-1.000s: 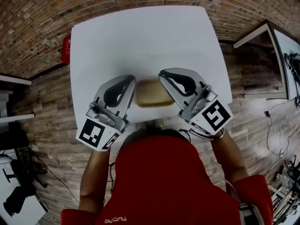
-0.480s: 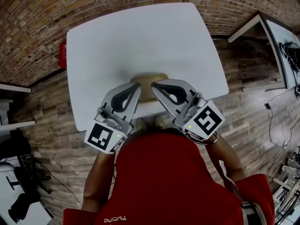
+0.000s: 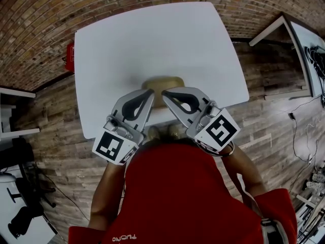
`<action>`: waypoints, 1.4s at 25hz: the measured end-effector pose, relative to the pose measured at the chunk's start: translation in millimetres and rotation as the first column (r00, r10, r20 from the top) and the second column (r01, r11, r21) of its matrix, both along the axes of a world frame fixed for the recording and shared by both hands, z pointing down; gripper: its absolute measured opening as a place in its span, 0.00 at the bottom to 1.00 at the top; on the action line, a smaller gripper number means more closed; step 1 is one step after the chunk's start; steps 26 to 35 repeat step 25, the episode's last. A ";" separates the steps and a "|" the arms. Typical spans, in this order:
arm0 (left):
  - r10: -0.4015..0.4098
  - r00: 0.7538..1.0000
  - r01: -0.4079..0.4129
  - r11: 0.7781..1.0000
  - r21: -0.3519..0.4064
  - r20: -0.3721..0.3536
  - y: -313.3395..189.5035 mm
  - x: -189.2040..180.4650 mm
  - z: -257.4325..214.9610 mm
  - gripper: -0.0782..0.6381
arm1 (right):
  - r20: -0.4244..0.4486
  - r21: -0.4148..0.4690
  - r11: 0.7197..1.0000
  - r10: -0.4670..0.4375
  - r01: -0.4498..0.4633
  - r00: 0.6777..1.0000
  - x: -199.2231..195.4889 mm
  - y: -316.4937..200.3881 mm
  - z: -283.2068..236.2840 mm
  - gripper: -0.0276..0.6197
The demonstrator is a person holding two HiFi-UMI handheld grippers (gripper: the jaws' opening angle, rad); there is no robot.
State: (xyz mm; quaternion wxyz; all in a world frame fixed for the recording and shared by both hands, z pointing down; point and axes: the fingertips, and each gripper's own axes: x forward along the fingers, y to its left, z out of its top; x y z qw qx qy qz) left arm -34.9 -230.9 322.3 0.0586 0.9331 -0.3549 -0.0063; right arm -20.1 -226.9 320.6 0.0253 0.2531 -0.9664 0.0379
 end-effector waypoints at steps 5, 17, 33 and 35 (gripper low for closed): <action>-0.001 1.000 0.001 1.000 -0.005 0.005 -1.5 -0.2 2.4 0.13 | -0.025 -0.013 1.000 -0.010 0.009 1.000 0.3 1.2 9.2 0.09; 0.002 1.000 -0.002 1.000 -0.003 -0.001 -7.1 -2.9 2.2 0.13 | -0.004 -0.008 1.000 -0.007 0.007 1.000 -3.2 -5.5 4.8 0.09; 0.004 1.000 -0.004 1.000 -0.010 -0.015 -11.3 -3.9 5.0 0.13 | -0.018 -0.006 1.000 -0.013 0.013 1.000 -2.1 -10.1 9.0 0.09; 0.004 1.000 -0.004 1.000 -0.010 -0.015 -11.3 -3.9 5.0 0.13 | -0.018 -0.006 1.000 -0.013 0.013 1.000 -2.1 -10.1 9.0 0.09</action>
